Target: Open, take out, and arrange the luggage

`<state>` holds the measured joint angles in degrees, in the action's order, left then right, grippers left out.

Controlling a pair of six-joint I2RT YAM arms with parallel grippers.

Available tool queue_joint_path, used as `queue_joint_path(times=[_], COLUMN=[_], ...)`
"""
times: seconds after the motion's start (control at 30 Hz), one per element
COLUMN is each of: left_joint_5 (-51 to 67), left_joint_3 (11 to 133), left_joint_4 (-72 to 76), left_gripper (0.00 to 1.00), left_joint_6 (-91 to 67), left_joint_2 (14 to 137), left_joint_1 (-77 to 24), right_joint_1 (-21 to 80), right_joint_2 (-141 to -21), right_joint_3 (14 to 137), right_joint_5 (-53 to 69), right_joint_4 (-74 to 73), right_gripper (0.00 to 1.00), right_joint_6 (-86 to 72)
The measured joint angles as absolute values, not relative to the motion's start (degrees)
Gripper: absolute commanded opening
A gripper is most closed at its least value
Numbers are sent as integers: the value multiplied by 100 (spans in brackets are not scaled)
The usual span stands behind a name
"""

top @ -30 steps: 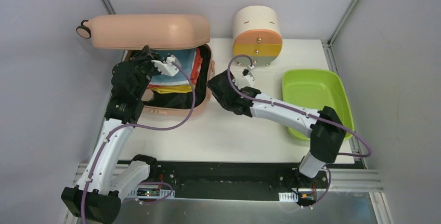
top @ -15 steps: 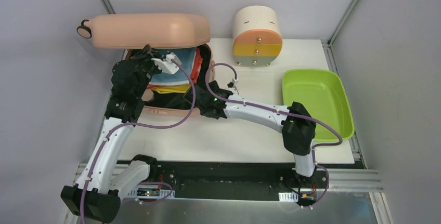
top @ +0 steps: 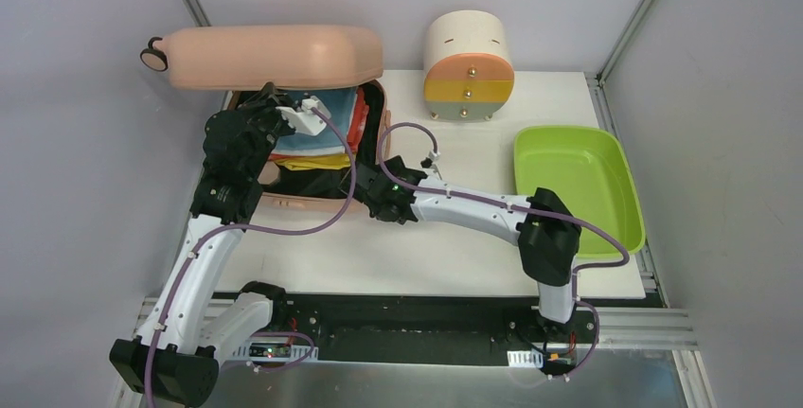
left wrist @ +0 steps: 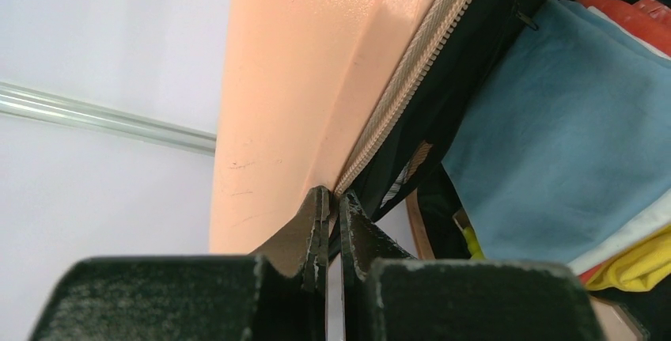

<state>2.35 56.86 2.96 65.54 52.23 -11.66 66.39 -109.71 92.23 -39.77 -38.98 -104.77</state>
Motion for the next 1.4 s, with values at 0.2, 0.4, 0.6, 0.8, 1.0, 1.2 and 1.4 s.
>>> queue_joint_path(times=[0.2, 0.4, 0.6, 0.8, 1.0, 1.2, 1.4], left_joint_5=[235, 165, -60, -233, -464, -823, -1306], left_joint_3=[5697, 5708, 5760, 5848, 5913, 5951, 6335], left_joint_4=[250, 222, 139, -56, -329, -410, -982], left_gripper=[0, 0, 0, 0, 0, 0, 0], left_joint_6=[6545, 6547, 6552, 6532, 6493, 6569, 6659], left_joint_2=[5221, 5205, 5203, 5105, 4890, 4720, 4716], left_joint_1=[-1168, -1216, -1240, -1323, -1463, -1883, -2143], right_joint_1=[6698, 6681, 6654, 6617, 6453, 6235, 5660], right_joint_2=[-10932, -11153, -11520, -11209, -10501, -9968, -9754], right_joint_3=[9107, 9242, 9279, 8274, 7144, 6114, 5529], right_joint_5=[-3769, -3553, -3457, -3411, -3192, -2783, -1608], right_joint_4=[-3946, -3719, -3446, -2010, -1074, 172, 1269], right_gripper=[65, 62, 50, 20, 0, 0, 0], right_joint_6=[-10477, -10442, -10092, -8663, -7496, -6348, -5052])
